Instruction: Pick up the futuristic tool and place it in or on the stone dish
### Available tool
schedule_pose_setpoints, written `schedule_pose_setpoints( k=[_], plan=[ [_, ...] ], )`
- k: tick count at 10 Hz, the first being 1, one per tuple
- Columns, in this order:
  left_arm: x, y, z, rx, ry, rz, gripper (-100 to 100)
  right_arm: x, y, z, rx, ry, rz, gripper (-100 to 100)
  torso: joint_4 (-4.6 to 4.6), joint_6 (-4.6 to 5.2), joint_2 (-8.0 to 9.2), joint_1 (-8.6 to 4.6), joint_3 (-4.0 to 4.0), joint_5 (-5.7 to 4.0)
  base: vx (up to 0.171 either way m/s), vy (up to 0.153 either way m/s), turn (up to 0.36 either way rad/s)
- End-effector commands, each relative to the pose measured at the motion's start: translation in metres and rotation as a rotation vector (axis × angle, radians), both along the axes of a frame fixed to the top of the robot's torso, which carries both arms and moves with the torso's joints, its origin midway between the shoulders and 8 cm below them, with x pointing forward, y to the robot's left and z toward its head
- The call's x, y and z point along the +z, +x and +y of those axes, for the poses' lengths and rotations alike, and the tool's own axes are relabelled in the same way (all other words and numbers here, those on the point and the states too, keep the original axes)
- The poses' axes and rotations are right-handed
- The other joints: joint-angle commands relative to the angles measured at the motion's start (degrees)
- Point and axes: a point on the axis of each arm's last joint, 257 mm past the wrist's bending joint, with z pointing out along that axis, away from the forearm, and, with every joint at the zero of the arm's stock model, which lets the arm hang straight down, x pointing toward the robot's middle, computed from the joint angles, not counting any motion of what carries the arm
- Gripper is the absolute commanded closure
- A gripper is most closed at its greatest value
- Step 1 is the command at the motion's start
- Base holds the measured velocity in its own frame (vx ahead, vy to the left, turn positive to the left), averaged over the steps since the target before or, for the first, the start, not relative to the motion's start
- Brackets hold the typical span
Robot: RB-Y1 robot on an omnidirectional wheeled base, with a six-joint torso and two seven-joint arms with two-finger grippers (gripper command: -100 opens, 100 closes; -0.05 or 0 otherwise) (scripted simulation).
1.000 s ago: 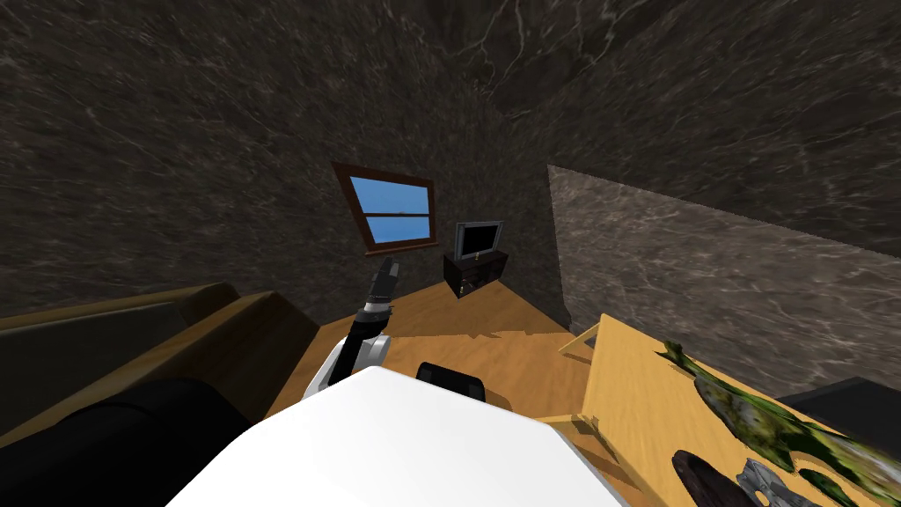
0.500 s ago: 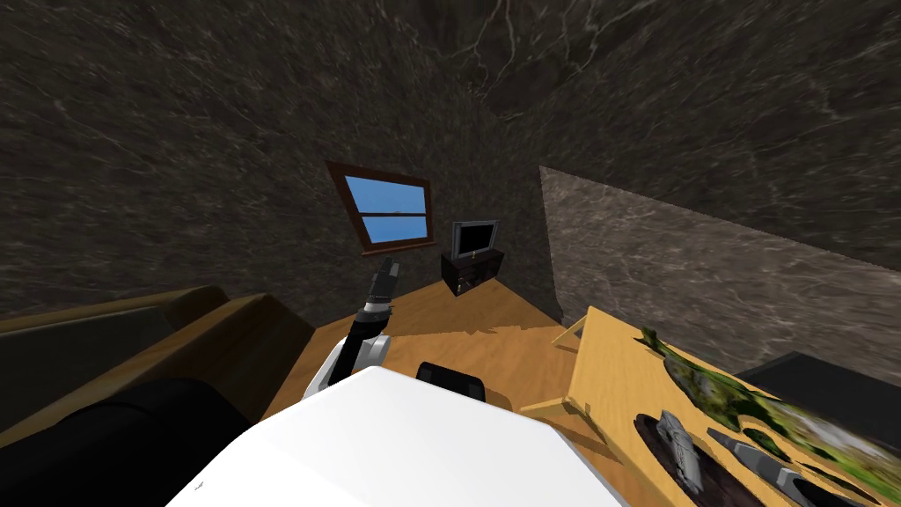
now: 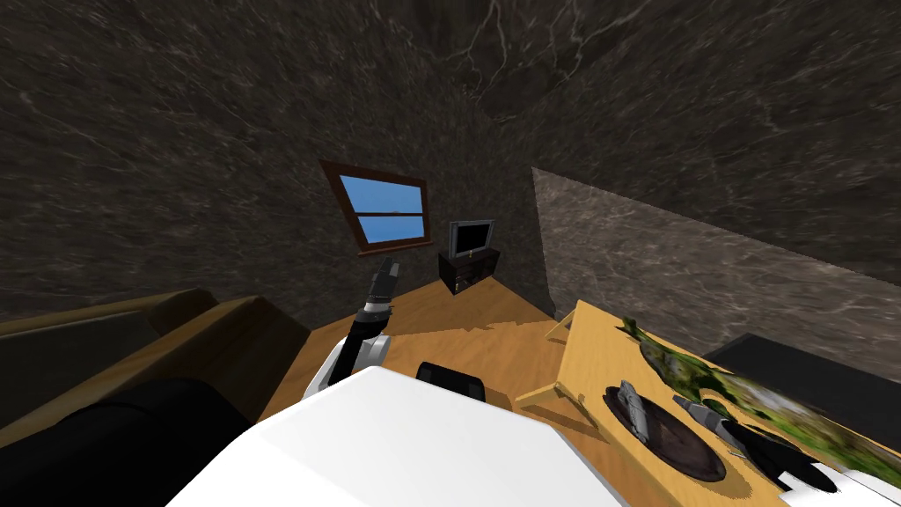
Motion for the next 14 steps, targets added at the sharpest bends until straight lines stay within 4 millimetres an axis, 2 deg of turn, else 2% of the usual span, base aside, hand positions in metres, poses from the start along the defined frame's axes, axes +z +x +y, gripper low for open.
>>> schedule_pose_setpoints(
  k=[1,3,5,7,8,9,11,13,14],
  plan=[
    [0.0,0.0,0.0,0.0,0.0,0.0,0,0.0,0.004,-0.001,0.027,-0.017,0.022,-100,0.0,0.0,0.0,0.0,0.0,0.0,0.008,0.0,-0.002],
    [0.0,0.0,0.0,0.0,0.0,0.0,0,-0.003,0.048,0.016,0.027,-0.014,-0.019,-100,0.01,0.07,0.1,-0.08,0.04,-0.02,-0.09,-0.035,-0.18],
    [0.0,0.0,0.0,0.0,0.0,0.0,0,-0.009,0.042,0.017,0.073,-0.049,0.069,-100,0.03,-0.01,0.11,-0.02,0.06,-0.01,-0.033,-0.015,0.037],
    [0.0,0.0,0.0,0.0,0.0,0.0,0,0.007,0.052,0.01,0.035,-0.054,0.017,-100,-0.02,0.01,-0.1,0.04,-0.05,0.02,0.011,0.0,-0.008],
    [0.0,0.0,0.0,0.0,0.0,0.0,0,0.009,0.053,0.01,0.032,-0.054,0.01,-100,-0.03,-0.01,-0.14,0.07,-0.08,0.03,0.008,0.002,0.005],
    [0.0,0.0,0.0,0.0,0.0,0.0,0,0.001,0.082,0.028,0.056,-0.053,0.015,-100,-0.03,0.0,-0.14,0.07,-0.09,0.02,-0.08,-0.05,-0.203],
    [0.0,0.0,0.0,0.0,0.0,0.0,0,0.017,0.101,0.027,0.02,-0.05,-0.026,-100,0.05,0.01,0.23,-0.14,0.13,-0.03,-0.083,-0.041,-0.054],
    [0.0,0.0,0.0,0.0,0.0,0.0,0,0.018,0.098,0.025,0.032,-0.069,0.01,-100,0.0,-0.01,-0.01,0.05,0.0,0.02,-0.002,0.004,0.01],
    [0.0,0.0,0.0,0.0,0.0,0.0,0,0.014,0.123,0.042,0.033,-0.051,-0.003,-100,-0.02,0.01,-0.1,0.09,-0.06,0.03,-0.065,-0.025,-0.215]
  ],
)
